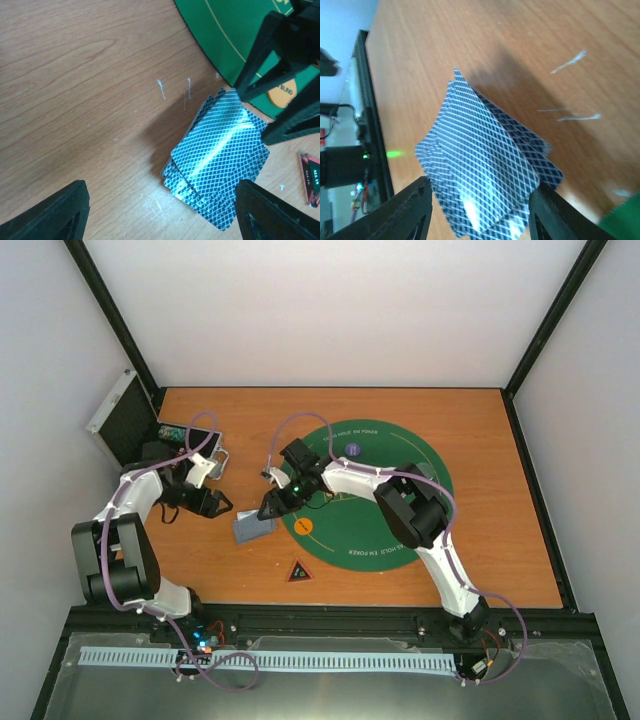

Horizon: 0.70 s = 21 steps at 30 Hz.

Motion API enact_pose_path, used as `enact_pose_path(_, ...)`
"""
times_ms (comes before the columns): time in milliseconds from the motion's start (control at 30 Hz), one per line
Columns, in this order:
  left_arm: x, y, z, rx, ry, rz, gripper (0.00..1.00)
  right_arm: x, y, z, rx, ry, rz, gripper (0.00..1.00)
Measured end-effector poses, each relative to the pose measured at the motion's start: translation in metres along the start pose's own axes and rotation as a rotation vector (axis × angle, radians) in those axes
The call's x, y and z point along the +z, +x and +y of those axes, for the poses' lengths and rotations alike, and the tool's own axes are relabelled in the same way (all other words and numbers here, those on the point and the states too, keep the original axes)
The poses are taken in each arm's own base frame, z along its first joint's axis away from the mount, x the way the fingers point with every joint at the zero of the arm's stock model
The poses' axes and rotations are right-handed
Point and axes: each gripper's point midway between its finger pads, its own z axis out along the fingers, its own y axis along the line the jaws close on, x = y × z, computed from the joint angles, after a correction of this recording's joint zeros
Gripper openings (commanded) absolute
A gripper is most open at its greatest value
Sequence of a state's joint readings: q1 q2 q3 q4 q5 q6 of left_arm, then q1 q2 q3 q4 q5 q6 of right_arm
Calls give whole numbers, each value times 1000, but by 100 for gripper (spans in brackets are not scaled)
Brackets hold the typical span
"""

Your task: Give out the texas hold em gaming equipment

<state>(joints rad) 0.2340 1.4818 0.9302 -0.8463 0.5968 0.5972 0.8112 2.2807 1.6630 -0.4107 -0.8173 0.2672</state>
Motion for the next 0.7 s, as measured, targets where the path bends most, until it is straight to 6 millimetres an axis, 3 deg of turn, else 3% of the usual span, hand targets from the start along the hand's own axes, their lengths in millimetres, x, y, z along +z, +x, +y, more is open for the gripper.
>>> enact_pose_path(100,-6,-4,-4,11,5,-15,81,-3,-1,-9,2,65,2,72)
enact_pose_path(167,-9,-7,-7,19,5,-25,81,-5,2,-16,7,112,10,96)
enact_pose_path(200,-10,-7,-8,21,5,-27,81,-6,3,-20,6,137,15,100)
enact_pose_path(300,-15,-10,-10,26,1,-34,86,-14,-2,-13,-30,184,9,100)
enact_pose_path(400,-24,-17,-11,45,-20,-55,95,-35,-10,-8,-74,264,-22,100)
enact_pose_path(567,-53,-41,-5,91,-122,-98,99,-100,-35,22,-204,421,-160,100)
enact_pose_path(700,-80,-58,20,86,-235,-125,93,-154,-32,48,-292,509,-274,100)
